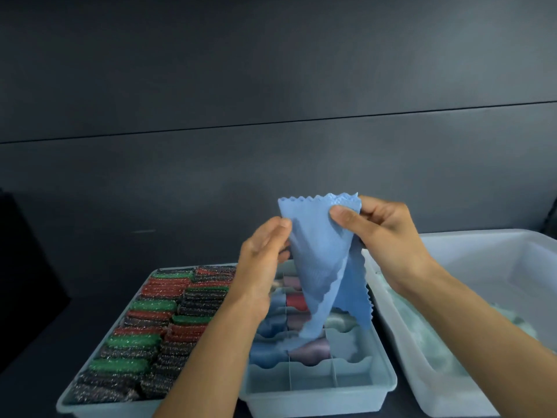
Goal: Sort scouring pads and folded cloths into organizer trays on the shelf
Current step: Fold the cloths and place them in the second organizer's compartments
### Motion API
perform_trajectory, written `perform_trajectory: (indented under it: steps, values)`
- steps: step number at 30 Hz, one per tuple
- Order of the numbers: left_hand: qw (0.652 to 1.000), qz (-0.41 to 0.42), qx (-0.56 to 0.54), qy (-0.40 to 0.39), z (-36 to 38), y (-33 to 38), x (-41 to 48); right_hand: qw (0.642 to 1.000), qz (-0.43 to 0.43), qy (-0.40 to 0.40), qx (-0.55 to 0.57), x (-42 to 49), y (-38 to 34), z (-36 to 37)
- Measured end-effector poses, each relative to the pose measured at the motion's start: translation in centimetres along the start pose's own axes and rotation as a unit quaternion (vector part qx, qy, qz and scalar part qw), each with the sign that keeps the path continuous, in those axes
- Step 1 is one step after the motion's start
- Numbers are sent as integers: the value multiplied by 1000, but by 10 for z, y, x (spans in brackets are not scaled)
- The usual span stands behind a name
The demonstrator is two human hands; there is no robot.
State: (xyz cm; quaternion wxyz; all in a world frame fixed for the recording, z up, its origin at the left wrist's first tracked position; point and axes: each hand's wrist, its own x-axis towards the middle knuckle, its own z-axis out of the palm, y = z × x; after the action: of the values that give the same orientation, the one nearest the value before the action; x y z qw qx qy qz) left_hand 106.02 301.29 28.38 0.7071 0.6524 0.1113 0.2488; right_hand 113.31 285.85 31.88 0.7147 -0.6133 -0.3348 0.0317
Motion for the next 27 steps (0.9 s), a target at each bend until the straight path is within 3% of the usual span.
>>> perform_trajectory:
  steps: [2,6,9,12,17,19,23,27]
  values:
    - [999,20,-28,-23,2,-1,1,1000,6,-6,8,-1,-2,0]
    - [993,47,-108,25,4,3,0,1000,27,-3,13,-3,-7,-4]
    - [989,115,-68,60,4,14,-1,999,42,30,-5,-2,-6,-12]
    - [973,224,24,58,7,31,2,994,12,46,-94,2,-14,-21]
    - [955,278,101,-17,16,51,5,955,-40,-141,-260,18,-46,-7]
    - [955,284,83,-12,15,52,6,950,-41,-160,-264,26,-53,-2]
    - [975,217,22,-42,4,45,5,955,-37,-160,-249,37,-61,-1]
    - [979,49,140,-139,-15,20,1,962,-37,-133,-236,44,-69,-3]
